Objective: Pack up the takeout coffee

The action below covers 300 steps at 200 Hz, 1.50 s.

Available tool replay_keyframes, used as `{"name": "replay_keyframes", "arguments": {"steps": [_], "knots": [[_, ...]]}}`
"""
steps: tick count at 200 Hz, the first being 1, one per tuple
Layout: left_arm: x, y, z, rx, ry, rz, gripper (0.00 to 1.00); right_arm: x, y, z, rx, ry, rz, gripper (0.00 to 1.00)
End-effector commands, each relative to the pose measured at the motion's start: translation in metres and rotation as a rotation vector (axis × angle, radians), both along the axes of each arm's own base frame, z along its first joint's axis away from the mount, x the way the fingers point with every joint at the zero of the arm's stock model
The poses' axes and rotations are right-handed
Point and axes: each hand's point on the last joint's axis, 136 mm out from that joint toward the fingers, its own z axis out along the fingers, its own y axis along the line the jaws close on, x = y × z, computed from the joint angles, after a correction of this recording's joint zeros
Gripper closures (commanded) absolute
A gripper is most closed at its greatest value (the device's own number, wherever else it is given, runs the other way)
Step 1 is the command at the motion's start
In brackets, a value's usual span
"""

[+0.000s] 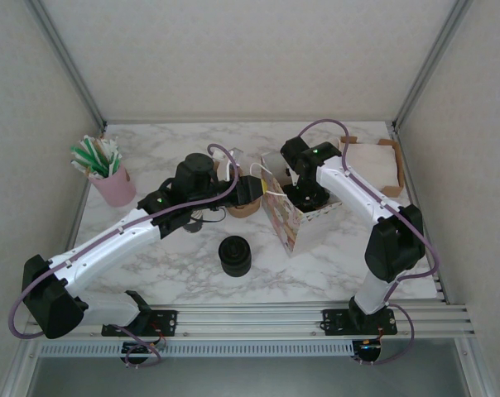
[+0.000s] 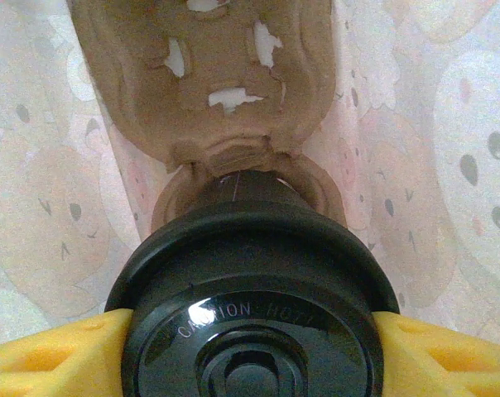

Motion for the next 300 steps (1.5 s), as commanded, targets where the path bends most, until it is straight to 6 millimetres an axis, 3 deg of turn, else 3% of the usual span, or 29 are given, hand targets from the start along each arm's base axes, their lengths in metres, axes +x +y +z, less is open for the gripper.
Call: {"name": "replay_keyframes", "arguments": {"steps": [1, 205, 300], "knots": [[0.006, 0.003, 0.016, -0.018, -0.043, 0.017, 0.65, -0.007, -0.007, -0.017, -0.042, 0.063, -0.008, 0.29], [0.009, 0.000, 0.011, -0.017, -0.036, 0.016, 0.65, -0.008, -0.011, 0.021, -0.022, -0.003, -0.024, 0.10], [0.009, 0.000, 0.011, -0.016, -0.034, 0.019, 0.65, -0.008, -0.012, 0.032, -0.013, -0.021, -0.030, 0.09]]}}
